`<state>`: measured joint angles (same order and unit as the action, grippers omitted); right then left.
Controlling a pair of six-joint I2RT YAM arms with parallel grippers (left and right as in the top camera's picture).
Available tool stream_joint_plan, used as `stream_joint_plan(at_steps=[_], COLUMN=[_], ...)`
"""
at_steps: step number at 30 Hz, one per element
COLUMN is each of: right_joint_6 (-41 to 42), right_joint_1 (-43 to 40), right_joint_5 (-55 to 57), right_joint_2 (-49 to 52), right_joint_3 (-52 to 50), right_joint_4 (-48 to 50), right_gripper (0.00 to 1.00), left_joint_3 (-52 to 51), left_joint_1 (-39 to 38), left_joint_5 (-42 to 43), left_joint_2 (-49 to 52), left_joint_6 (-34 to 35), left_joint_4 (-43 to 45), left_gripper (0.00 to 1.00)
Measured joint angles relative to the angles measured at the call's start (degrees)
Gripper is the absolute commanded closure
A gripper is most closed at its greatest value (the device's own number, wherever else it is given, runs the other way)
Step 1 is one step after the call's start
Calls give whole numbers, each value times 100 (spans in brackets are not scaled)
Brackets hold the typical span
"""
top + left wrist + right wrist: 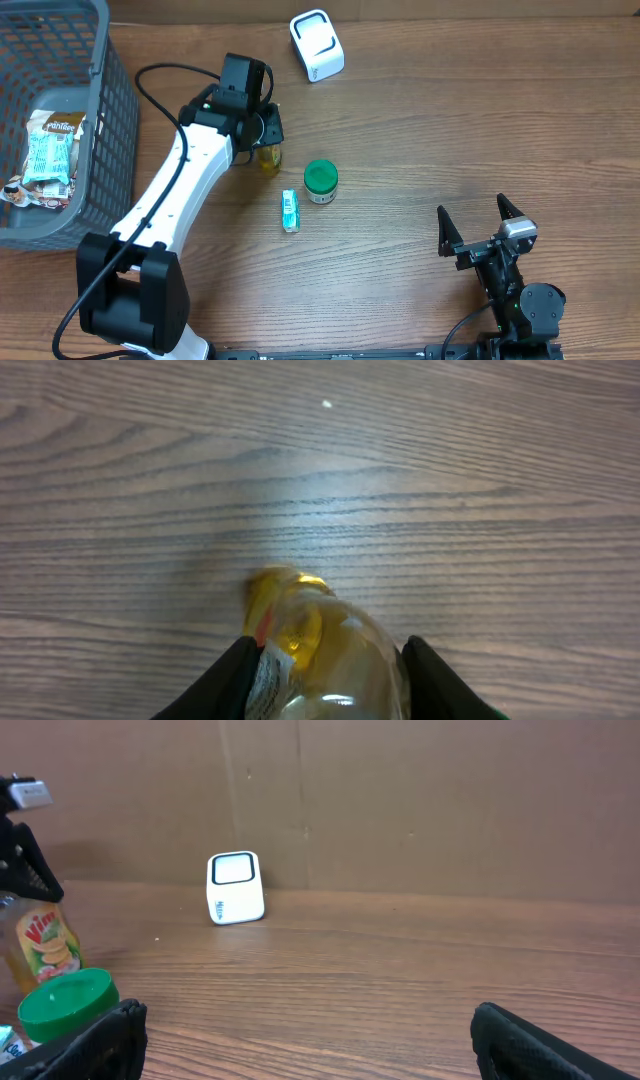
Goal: Scan the item barcode
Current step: 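Set the yellow bottle upright left of the jar and open the left gripper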
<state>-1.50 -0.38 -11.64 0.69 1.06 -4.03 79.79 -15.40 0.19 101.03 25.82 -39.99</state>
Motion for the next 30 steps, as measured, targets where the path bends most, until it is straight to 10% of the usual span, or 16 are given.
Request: stream_joint_plan(at_steps=[8, 21, 30], right_joint_6=[0, 2, 0], right_joint_1=[0, 0, 0], right_joint_5=[2, 2, 2], right_joint_2=[0, 0, 0], right_joint_3=[0, 0, 0], right_joint_4=[0, 0, 2], right_gripper=[0, 0, 0], left_joint_3=[-358, -369, -146], left_joint_1=[0, -37, -37], left_joint_5=[-31, -44, -46], left_joint_2=[0, 0, 0], left_joint_6=[203, 310, 179], left_joint_4=[466, 448, 149], left_gripper=[59, 16, 9])
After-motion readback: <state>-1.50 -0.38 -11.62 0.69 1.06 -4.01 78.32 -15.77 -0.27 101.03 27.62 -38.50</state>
